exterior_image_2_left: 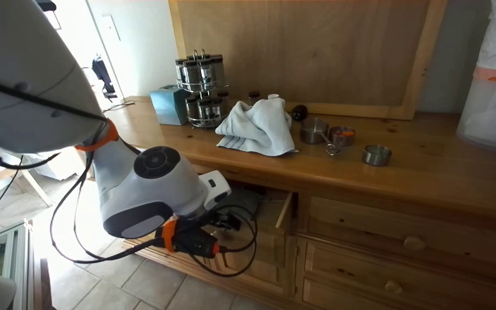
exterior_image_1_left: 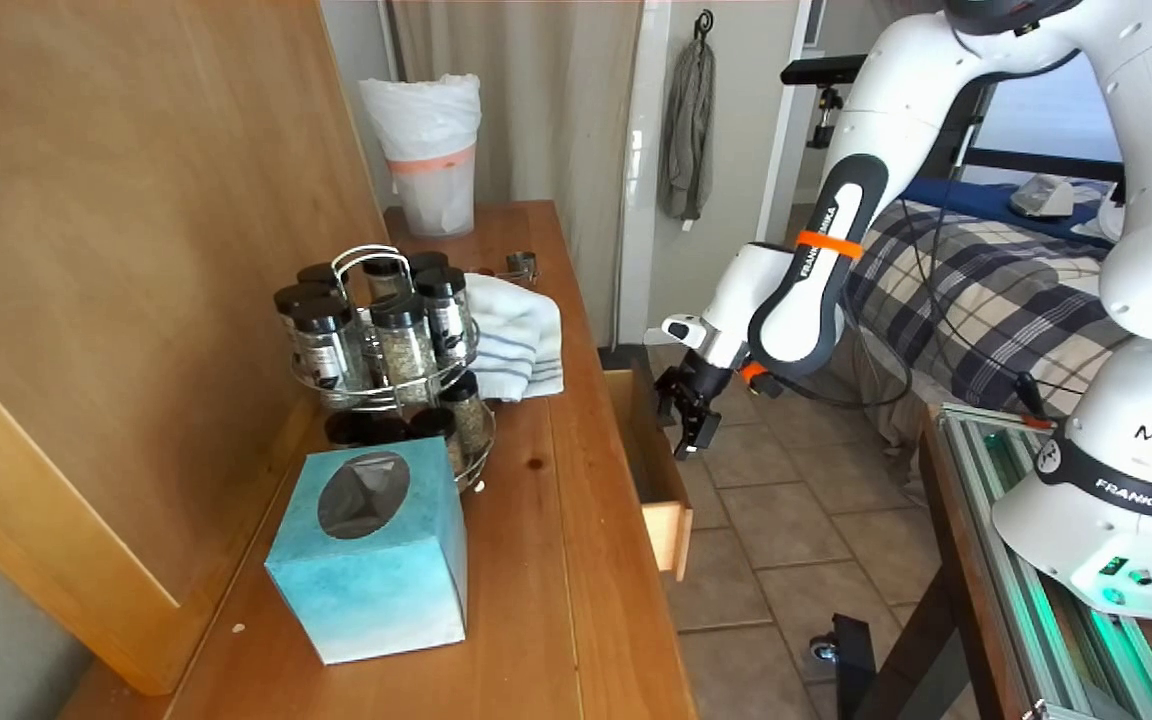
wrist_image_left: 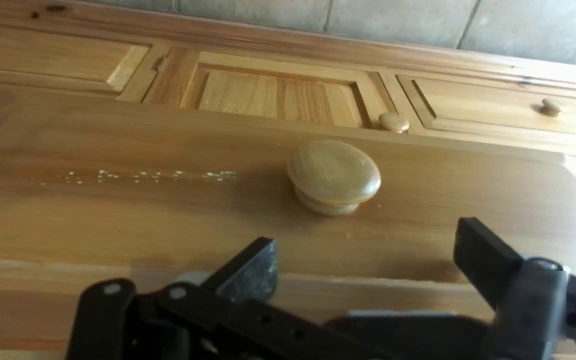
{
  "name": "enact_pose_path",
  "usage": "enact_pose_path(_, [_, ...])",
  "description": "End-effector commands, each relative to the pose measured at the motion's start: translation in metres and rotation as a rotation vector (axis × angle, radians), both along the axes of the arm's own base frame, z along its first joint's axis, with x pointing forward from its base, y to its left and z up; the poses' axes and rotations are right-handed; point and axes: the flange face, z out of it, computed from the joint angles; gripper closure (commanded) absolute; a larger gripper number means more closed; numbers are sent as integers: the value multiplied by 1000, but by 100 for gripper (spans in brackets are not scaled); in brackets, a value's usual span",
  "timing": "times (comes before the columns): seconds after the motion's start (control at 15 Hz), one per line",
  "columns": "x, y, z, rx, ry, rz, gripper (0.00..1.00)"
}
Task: Close the open drawer
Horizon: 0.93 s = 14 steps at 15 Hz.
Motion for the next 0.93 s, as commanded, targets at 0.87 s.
enact_pose_path(0.87, [55,6,-32,228,-58,-293,0])
